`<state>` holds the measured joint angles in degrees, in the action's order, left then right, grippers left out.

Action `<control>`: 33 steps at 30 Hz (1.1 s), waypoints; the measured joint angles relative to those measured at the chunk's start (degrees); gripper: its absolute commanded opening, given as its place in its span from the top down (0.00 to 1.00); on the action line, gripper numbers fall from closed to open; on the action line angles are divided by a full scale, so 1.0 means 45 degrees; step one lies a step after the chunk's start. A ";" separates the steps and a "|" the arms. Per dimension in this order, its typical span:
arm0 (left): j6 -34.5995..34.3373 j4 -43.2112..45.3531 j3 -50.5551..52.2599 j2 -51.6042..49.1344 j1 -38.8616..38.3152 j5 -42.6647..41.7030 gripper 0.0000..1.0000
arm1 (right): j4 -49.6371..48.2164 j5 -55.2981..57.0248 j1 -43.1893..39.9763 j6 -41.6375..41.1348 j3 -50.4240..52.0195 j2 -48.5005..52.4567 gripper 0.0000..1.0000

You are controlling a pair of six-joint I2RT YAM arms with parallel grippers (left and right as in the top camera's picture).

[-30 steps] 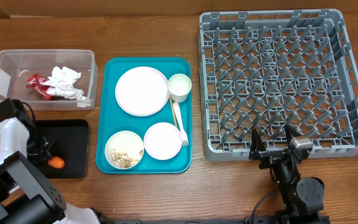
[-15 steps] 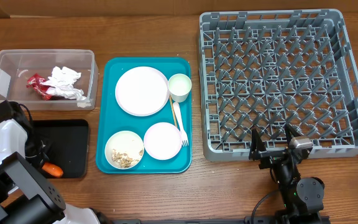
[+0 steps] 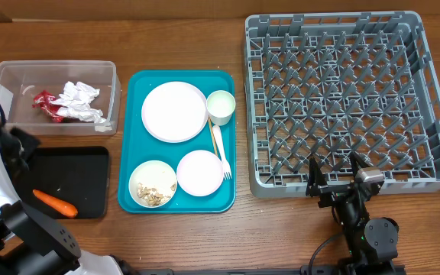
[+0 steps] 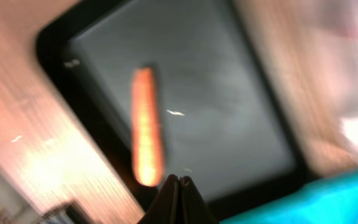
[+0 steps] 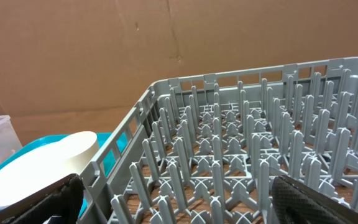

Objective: Sort waste into correct bins and load items into the dishwasher rack
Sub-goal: 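Open the left gripper to release the carrot on the black tray, then move the left gripper back to the teal tray over the rice bowl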

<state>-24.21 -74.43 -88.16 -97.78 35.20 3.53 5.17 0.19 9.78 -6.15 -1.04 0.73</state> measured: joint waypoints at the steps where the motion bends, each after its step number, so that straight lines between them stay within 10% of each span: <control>1: 0.0393 -0.0214 -0.0359 0.0005 -0.0126 -0.0636 0.96 | 0.0005 0.0000 0.0000 -0.0005 0.0000 0.0000 0.00; 12: 0.3818 -0.1821 -0.0947 0.0005 -0.3434 -0.5809 0.96 | -0.0005 0.0005 0.0000 0.0000 0.0000 0.0000 0.00; 33: 0.4983 -0.3041 -0.0918 0.0005 -1.0443 -0.5858 0.96 | -0.0010 0.0000 0.0000 0.0000 0.0000 0.0000 0.00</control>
<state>-1.78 -88.12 -92.29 -97.76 -11.79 -22.83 5.13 0.19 9.78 -6.15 -1.04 0.73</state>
